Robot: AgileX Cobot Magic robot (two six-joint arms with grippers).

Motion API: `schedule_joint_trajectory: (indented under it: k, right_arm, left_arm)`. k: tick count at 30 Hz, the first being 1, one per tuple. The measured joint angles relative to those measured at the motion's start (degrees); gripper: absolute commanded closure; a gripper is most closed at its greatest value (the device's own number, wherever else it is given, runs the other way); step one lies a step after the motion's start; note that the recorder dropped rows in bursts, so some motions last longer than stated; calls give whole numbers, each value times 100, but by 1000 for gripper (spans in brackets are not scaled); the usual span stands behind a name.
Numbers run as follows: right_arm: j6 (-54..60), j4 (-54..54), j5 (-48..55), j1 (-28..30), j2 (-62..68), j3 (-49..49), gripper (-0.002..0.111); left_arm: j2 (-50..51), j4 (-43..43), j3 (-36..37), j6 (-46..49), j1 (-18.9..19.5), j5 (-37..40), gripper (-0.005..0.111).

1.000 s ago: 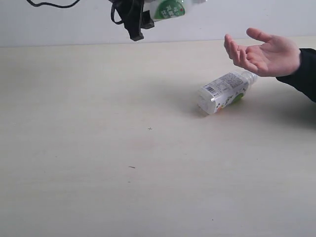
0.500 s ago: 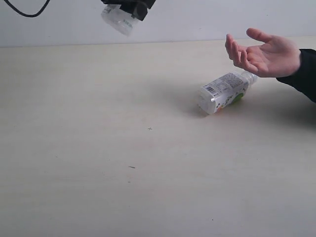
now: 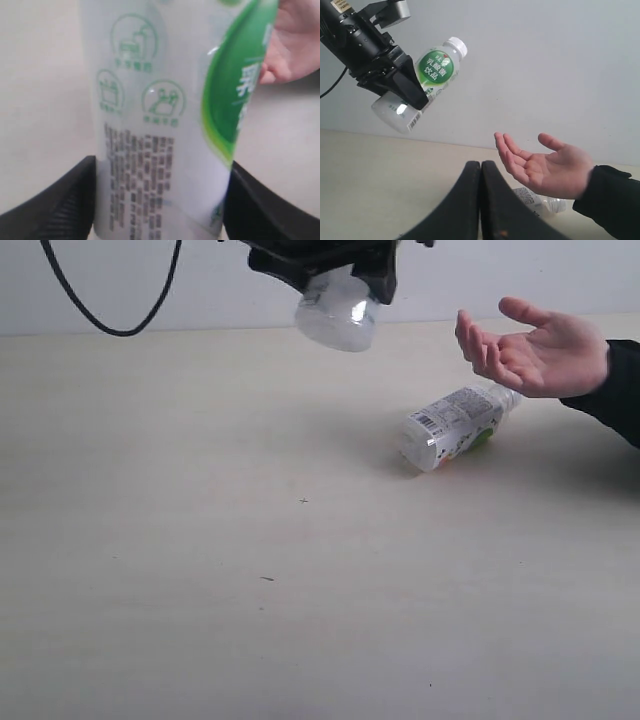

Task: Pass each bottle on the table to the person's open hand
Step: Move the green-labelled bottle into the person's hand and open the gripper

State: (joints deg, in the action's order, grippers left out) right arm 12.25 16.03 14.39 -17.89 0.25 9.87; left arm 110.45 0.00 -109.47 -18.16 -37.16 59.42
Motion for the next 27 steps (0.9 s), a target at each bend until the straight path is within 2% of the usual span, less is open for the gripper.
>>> schedule_joint_trajectory:
  k: [8,15,27]
  right_arm:
    - [0,0,0,0,0,0,108]
    - [0,0,0,0,0,0,108]
    - [0,0,0,0,0,0,108]
  left_arm:
    - [0,-565,0,-556,-618,-932,107]
    - [319,-1309,0,-660,-743,-1830,107]
    - [1261,-1871,0,-739,-849,-3020,107]
